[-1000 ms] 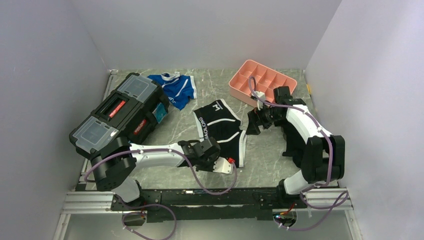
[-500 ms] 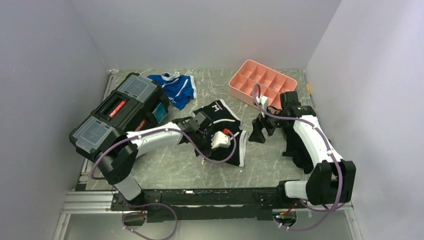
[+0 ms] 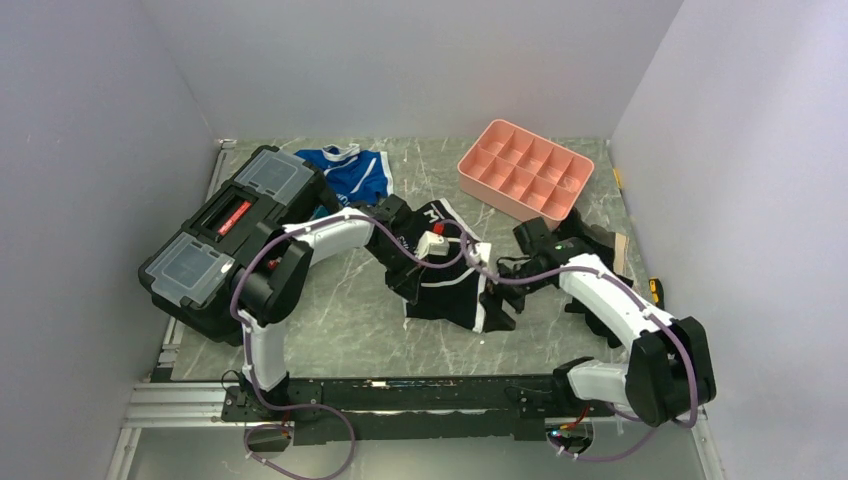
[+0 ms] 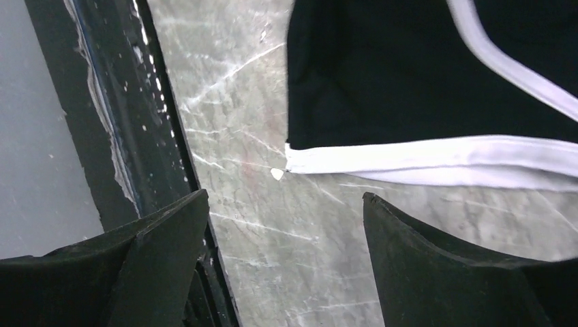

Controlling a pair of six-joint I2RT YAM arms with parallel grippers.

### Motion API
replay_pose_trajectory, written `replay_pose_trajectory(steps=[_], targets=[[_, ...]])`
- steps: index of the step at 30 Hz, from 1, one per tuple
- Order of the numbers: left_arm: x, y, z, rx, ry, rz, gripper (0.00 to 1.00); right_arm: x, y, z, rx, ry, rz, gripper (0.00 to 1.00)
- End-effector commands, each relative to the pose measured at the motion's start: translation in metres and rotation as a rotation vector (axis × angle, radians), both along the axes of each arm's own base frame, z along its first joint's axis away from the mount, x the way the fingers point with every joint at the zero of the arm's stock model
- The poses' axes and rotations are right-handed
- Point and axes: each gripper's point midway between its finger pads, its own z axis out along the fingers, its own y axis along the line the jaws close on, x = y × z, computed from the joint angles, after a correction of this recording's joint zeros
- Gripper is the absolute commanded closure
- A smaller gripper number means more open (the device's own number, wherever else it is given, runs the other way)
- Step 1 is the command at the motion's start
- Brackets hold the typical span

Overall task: Roll the underwear
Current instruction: Place the underwear at the center of the board.

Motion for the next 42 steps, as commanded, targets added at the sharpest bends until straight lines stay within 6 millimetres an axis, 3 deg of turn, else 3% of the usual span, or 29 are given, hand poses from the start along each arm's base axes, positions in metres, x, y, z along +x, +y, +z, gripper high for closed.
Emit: replay_pose_trajectory(steps=[1,9,17,25,37,42], targets=[[-0.004,-0.007,0.019,-0.060,0.114,0.006,1.00,0.005,0.010,-0.013,-0.087,-0.140,0.069,0.17],[-0.002,-0.006,0.014,-0.067,0.169,0.023,1.00,0.008,0.016,-0.029,-0.180,-0.276,0.104,0.23],[-0.003,-0.007,0.011,-0.066,0.193,0.024,1.00,-0.002,0.032,-0.046,-0.235,-0.280,0.183,0.24],[-0.005,-0.006,0.012,-0.071,0.195,0.024,1.00,-0.008,0.034,-0.062,-0.301,-0.267,0.222,0.30],[-0.007,-0.002,0.015,-0.072,0.187,0.021,1.00,-0.008,0.028,-0.071,-0.367,-0.235,0.215,0.69],[-0.013,0.005,0.015,-0.059,0.158,0.017,1.00,-0.014,0.031,-0.062,-0.350,-0.204,0.225,0.93]])
